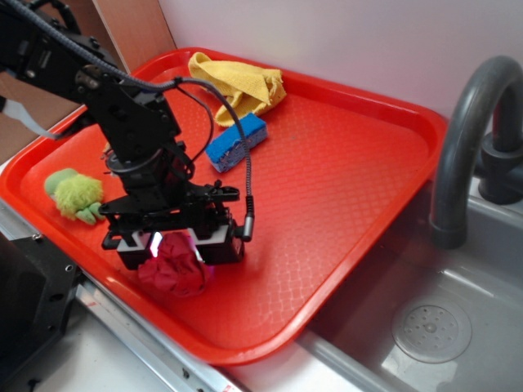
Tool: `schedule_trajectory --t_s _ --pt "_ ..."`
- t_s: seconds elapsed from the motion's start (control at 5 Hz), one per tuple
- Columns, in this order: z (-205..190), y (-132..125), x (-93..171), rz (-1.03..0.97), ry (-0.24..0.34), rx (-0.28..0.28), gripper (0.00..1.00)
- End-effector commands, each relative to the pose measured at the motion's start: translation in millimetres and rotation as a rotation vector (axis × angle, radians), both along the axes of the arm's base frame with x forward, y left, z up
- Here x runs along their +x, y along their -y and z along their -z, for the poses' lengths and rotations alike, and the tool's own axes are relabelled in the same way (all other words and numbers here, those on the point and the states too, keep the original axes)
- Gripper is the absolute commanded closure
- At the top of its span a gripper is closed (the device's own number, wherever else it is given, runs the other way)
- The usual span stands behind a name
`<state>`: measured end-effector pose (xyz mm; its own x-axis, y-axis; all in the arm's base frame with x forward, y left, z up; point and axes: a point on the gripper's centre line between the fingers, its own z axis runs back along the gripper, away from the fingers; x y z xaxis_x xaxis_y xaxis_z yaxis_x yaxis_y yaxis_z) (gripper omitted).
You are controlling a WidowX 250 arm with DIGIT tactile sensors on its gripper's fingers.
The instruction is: Grab the red paper.
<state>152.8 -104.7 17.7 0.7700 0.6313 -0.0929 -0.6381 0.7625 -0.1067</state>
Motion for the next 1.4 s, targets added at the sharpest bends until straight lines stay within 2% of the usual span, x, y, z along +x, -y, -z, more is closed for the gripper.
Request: schedule_trajectory --t_s 0.0,0.2,0.4,0.6,0.8,1.0,1.2 --pt "-2.3 5.0 5.1 -0.031 0.029 0.026 1.00" --pt "-19.0 -6.2 11.5 -0.087 0.056 0.097 1.00" --pt "-54.6 -22.2 18.5 -0.125 0.107 0.139 1.00" --pt "-89.7 -37.5 21.1 -0.145 0.164 0.160 1.00" --pt "-140.7 -53.7 19.3 -0.067 0.231 0.190 1.00" --pt "-186.8 -62.4 17.3 0.101 0.284 0.120 1.00" --pt "-211.7 -68.5 12.1 0.158 0.343 0.072 1.00"
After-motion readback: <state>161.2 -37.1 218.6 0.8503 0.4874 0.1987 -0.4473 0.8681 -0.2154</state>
